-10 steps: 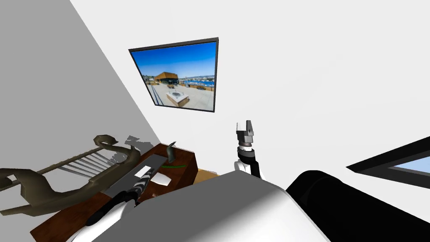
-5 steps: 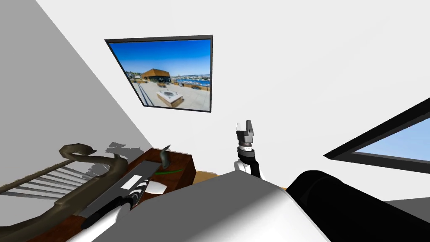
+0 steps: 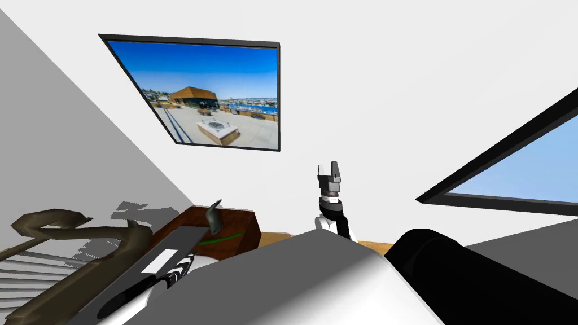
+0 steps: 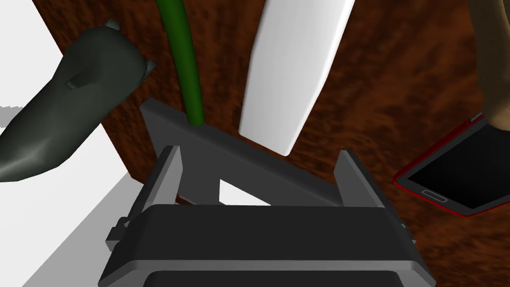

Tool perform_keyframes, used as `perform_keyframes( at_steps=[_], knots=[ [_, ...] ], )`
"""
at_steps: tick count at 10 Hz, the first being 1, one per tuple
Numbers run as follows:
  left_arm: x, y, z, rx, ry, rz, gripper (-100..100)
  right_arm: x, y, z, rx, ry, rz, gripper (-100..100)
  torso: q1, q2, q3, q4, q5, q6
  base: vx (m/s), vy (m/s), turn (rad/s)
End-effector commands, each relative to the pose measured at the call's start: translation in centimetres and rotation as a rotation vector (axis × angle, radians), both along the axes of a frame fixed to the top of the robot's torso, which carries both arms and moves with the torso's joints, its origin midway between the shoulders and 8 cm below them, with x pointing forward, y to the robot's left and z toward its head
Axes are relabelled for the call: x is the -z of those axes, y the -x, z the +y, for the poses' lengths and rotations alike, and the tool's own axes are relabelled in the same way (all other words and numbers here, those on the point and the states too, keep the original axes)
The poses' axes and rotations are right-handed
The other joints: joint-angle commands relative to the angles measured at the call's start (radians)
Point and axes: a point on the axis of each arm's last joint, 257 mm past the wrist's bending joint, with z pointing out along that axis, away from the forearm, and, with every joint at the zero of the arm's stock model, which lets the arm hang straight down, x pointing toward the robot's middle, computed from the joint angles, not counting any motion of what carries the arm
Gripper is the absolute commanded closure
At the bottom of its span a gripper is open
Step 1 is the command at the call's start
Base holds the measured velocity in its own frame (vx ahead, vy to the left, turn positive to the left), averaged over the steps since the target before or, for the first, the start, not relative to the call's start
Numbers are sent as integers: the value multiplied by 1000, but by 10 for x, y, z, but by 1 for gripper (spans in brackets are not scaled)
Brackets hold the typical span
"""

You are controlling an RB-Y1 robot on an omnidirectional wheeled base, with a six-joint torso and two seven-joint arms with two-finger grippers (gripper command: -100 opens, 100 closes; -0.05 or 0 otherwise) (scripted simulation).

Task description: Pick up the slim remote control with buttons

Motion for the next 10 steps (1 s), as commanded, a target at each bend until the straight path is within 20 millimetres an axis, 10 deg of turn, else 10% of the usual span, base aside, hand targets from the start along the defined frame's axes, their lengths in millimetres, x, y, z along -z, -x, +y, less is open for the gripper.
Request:
perform_keyframes(
  at_steps=[1, 10],
  knots=[
    [12, 17, 2, -10, 25, 62, -100, 0, 0, 0, 0, 0, 0, 0, 0, 0, 0, 0, 0, 0, 25, 20, -188],
    [56, 113, 2, -72, 159, 336, -100, 0, 0, 0, 0, 0, 0, 0, 1, -1, -1, 0, 0, 0, 30, 33, -181]
  ],
)
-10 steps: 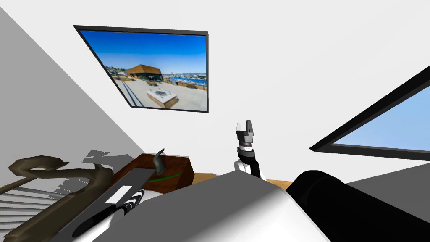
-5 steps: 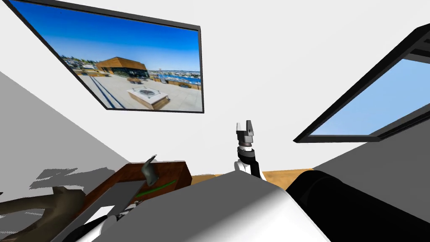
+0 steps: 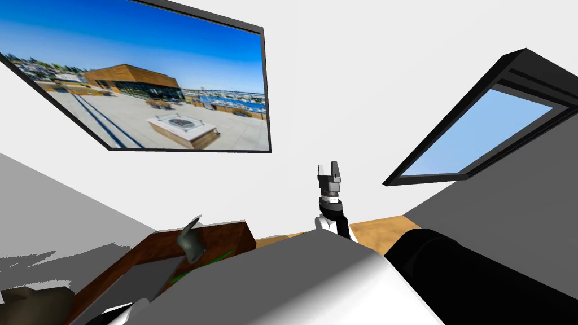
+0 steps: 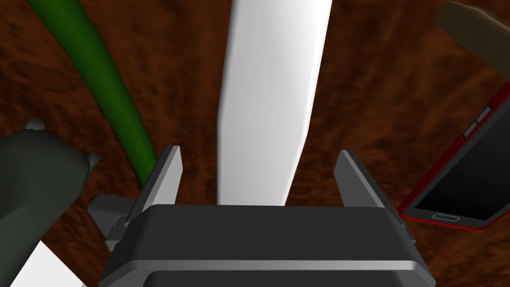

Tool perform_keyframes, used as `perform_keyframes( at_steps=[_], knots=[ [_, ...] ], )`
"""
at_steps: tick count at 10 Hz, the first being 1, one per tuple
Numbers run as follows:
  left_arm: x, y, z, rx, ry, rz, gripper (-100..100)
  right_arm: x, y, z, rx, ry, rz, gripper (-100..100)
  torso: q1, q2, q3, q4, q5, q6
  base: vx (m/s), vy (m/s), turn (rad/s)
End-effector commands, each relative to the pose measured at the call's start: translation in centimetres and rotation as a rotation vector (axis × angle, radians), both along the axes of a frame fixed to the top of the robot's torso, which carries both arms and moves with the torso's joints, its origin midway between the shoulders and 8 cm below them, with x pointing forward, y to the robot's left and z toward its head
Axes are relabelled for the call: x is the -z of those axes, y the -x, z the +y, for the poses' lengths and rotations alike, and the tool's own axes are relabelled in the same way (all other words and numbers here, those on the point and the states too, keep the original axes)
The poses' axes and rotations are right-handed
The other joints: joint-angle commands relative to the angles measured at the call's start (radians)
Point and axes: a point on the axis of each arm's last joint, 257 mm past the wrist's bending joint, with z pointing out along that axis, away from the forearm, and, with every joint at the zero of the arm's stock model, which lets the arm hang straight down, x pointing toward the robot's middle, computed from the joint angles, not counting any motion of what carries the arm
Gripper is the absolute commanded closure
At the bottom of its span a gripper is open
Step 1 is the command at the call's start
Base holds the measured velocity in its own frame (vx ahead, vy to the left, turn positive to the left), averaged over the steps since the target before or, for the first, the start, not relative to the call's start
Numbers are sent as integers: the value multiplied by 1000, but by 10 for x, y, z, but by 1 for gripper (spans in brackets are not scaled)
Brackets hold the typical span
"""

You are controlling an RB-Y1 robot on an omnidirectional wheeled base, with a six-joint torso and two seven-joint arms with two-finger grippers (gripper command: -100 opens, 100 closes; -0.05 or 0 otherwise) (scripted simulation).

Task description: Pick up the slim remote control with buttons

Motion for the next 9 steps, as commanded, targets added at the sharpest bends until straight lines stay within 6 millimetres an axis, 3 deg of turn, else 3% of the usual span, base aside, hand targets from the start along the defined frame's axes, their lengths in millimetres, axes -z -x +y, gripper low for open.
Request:
perform_keyframes(
  at_steps=[1, 4, 5, 6, 7, 9],
  knots=[
    [5, 20, -1, -13, 30, 52, -100, 0, 0, 0, 0, 0, 0, 0, 0, 0, 0, 0, 0, 0, 32, 32, -234],
    [12, 48, -8, -32, 76, 121, -100, 0, 0, 0, 0, 0, 0, 0, 1, 0, 0, 0, 0, 0, 32, 38, -158],
    [12, 41, -5, -32, 67, 108, -100, 0, 0, 0, 0, 0, 0, 0, 1, 0, 0, 0, 0, 0, 13, 19, -27],
    [12, 42, -5, -30, 69, 111, 0, 0, 0, 0, 0, 0, 0, 0, -1, 1, 0, 0, 0, -1, 0, 0, 0],
    [23, 41, -19, -36, 69, 109, -100, 0, 0, 0, 0, 0, 0, 0, -2, 1, 1, 0, 0, -1, -9, 46, -31],
    [32, 40, -33, -39, 70, 107, -100, 0, 0, 0, 0, 0, 0, 0, 3, 3, 2, 1, 1, -1, -30, 70, -73]
  ],
)
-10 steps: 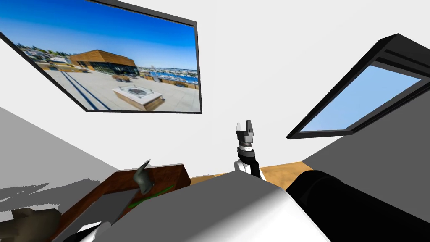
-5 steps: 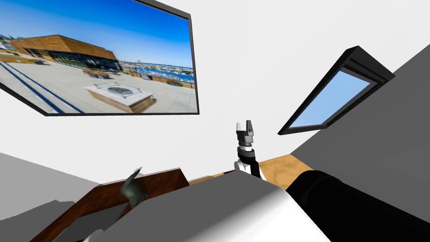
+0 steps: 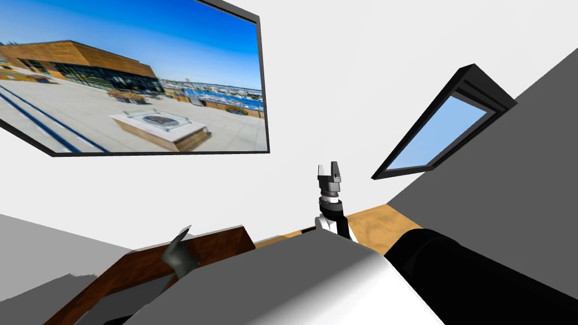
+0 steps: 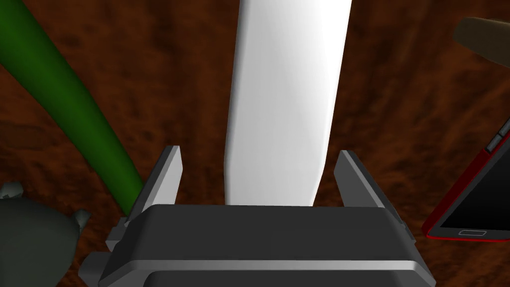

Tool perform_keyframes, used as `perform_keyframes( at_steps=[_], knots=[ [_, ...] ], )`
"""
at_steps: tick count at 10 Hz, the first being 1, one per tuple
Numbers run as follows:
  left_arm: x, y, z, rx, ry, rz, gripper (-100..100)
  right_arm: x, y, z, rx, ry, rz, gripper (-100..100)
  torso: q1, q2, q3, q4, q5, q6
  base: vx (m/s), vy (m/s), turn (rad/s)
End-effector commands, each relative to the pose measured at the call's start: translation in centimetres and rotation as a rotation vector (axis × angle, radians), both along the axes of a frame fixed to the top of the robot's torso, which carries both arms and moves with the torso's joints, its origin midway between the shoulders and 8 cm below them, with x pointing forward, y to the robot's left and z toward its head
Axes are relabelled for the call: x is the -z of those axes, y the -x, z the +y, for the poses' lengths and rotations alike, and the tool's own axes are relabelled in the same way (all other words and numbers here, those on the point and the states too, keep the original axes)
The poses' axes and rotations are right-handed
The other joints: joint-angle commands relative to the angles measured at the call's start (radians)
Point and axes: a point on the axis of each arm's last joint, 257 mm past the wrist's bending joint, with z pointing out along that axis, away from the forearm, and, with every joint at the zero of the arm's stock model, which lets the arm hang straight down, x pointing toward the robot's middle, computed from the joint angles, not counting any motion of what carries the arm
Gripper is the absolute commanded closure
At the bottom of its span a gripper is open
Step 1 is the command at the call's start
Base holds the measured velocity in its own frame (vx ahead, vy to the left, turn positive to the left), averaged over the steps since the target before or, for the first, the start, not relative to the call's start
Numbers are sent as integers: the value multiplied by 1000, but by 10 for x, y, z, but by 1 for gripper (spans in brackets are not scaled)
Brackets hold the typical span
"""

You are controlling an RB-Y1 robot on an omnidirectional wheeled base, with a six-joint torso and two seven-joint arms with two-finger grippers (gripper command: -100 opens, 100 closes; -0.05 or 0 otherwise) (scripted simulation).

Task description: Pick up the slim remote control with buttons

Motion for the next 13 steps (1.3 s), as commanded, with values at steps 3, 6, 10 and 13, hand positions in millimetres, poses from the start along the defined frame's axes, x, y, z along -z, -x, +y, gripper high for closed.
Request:
perform_keyframes(
  at_steps=[3, 6, 10, 13],
  knots=[
    [6, -1, -10, -5, 1, -2, -100, 0, 0, 0, 0, 0, 0, 0, -3, -2, -1, 0, -1, 0, -7, 6, -23],
    [7, 0, -10, -7, 1, 0, 100, 0, 0, 0, 0, 0, 0, 0, -3, -2, -1, 0, -1, 0, 0, 0, 0],
    [-1, -1, 4, -2, -1, 0, 100, 0, 0, 0, 0, 0, 0, 0, -3, -2, -1, 0, -1, 0, 5, -4, 21],
    [-16, 0, 24, 5, -1, 2, 100, 0, 0, 0, 0, 0, 0, 0, -5, -3, -2, 0, -2, -1, 17, -42, 58]
  ],
)
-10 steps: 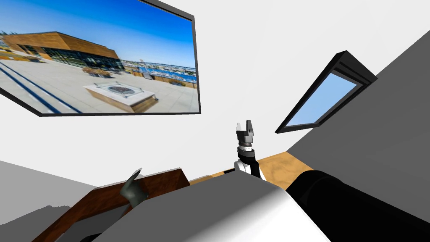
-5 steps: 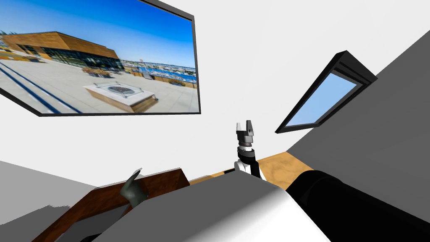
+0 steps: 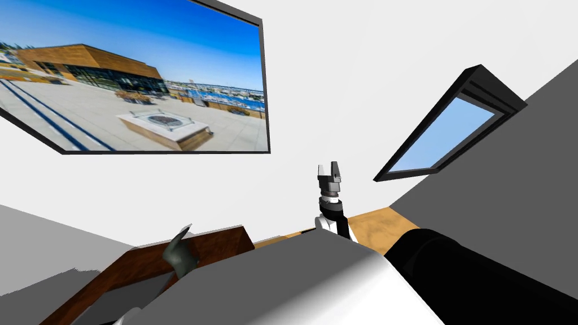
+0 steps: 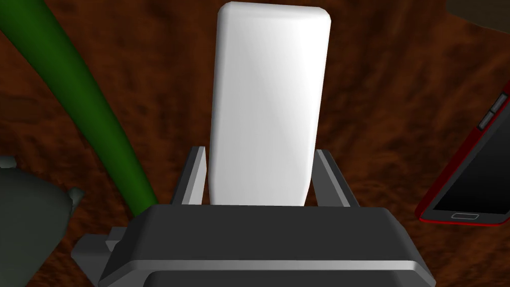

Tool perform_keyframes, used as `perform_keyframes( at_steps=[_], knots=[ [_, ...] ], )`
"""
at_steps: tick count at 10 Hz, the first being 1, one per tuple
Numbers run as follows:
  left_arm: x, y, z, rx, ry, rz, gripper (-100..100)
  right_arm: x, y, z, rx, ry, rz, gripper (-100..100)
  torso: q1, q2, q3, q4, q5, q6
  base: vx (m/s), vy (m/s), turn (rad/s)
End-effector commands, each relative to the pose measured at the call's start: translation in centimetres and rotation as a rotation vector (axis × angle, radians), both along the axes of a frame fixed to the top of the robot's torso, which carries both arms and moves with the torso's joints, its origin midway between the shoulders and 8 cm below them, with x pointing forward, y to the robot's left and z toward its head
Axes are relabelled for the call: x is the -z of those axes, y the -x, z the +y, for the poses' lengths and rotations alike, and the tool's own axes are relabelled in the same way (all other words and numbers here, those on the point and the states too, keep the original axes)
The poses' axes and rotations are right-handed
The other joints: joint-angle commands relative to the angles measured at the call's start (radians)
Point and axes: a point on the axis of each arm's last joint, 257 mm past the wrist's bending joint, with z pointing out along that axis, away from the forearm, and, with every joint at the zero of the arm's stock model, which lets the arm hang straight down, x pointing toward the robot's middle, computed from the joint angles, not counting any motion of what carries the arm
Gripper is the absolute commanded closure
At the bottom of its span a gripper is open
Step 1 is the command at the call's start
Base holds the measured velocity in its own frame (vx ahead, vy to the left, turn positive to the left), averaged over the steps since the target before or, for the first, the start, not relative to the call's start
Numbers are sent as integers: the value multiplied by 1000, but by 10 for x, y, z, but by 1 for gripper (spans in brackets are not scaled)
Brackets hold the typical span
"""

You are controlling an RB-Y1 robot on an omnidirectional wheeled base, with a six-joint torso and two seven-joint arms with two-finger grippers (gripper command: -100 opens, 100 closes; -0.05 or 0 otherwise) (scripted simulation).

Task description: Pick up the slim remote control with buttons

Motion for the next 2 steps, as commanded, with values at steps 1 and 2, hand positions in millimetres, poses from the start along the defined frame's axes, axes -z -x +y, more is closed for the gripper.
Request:
perform_keyframes(
  at_steps=[1, 2],
  knots=[
    [0, 0, 0, 0, 0, 0, 100, 0, 0, 0, 0, 0, 0, 0, 0, 0, 0, 0, 0, 0, 2, -30, 10],
    [-1, 0, 1, 0, 1, 1, 0, 0, 0, 0, 0, 0, 0, 0, 1, 0, 0, 0, 1, 0, 0, -5, 1]
  ],
)
